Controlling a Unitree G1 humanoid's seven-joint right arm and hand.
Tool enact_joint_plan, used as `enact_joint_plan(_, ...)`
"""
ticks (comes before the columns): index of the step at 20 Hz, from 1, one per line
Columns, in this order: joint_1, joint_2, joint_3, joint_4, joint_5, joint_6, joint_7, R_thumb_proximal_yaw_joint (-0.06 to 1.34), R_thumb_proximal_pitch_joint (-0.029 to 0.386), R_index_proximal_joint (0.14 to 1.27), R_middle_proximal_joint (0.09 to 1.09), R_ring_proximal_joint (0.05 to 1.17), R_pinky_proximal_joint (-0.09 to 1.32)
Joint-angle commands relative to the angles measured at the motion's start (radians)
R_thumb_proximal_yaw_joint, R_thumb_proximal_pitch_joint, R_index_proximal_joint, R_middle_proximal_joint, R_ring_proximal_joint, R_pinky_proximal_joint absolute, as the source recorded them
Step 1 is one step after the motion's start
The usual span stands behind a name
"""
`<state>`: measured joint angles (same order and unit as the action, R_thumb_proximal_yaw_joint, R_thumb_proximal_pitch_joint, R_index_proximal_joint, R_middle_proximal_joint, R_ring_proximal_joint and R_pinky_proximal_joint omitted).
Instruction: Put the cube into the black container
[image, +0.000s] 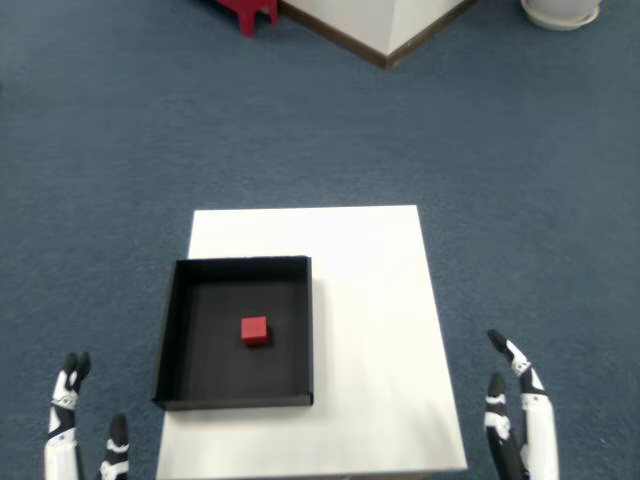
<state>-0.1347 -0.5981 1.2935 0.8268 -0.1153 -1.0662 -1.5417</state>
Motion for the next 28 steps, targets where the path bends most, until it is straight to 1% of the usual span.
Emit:
enact_joint_plan(1,-0.033,0.020,-0.004,0.089,0.054,-0.066,0.029,0.18,0.314,0.26,0.26,0.27,0.09)
enact_joint_plan(3,-0.042,0.064,-0.002,0.179,0.095,-0.098,0.060,0.18,0.316,0.26,0.26,0.28,0.10)
enact_joint_plan(5,-0.044,0.095,0.001,0.239,0.119,-0.128,0.088,0.18,0.318,0.26,0.26,0.28,0.09)
enact_joint_plan(7,-0.022,0.131,0.007,0.304,0.139,-0.151,0.107,0.18,0.317,0.25,0.25,0.27,0.09)
enact_joint_plan(9,-0.016,0.155,0.006,0.343,0.147,-0.162,0.107,0.18,0.314,0.25,0.24,0.26,0.07)
enact_joint_plan(13,-0.027,0.201,0.009,0.384,0.135,-0.178,0.105,0.16,0.308,0.24,0.23,0.25,0.06)
enact_joint_plan(17,-0.049,0.228,0.009,0.414,0.122,-0.194,0.092,0.15,0.300,0.24,0.22,0.25,0.05)
enact_joint_plan(25,-0.004,0.247,0.009,0.463,0.110,-0.263,0.044,0.14,0.286,0.23,0.23,0.25,0.06)
enact_joint_plan(28,-0.003,0.254,0.009,0.480,0.107,-0.285,0.035,0.14,0.280,0.22,0.23,0.25,0.06)
